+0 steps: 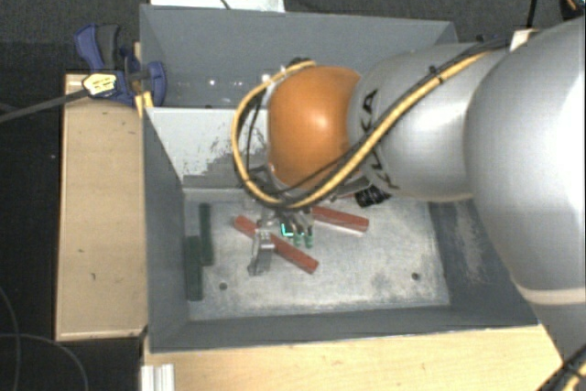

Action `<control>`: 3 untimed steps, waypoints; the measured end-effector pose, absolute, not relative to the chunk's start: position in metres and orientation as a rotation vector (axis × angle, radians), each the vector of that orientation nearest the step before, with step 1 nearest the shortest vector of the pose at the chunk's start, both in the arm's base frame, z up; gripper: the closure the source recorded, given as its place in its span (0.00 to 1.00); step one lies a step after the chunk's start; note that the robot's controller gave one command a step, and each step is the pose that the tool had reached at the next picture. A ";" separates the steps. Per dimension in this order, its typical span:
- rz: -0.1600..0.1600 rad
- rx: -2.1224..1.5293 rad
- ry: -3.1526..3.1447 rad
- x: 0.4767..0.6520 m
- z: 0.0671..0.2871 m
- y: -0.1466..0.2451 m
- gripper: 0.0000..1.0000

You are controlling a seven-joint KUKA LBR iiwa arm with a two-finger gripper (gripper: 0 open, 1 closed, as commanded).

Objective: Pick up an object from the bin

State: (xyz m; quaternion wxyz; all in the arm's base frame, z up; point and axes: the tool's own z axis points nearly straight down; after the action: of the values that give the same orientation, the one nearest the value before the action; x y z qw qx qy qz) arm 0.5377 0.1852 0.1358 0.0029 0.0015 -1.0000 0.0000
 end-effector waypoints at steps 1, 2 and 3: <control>0.007 0.034 -3.138 0.561 0.073 0.117 0.00; -0.002 0.035 -3.143 0.562 0.077 0.123 1.00; -0.002 0.030 -3.143 0.562 0.077 0.123 0.00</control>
Offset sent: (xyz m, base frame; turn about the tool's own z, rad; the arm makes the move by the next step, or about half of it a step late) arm 0.0234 -0.0625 -0.0594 -0.0251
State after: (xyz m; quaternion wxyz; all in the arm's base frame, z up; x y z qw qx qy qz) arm 0.5618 0.1228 0.0771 -0.0008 0.0096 -1.0000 -0.0007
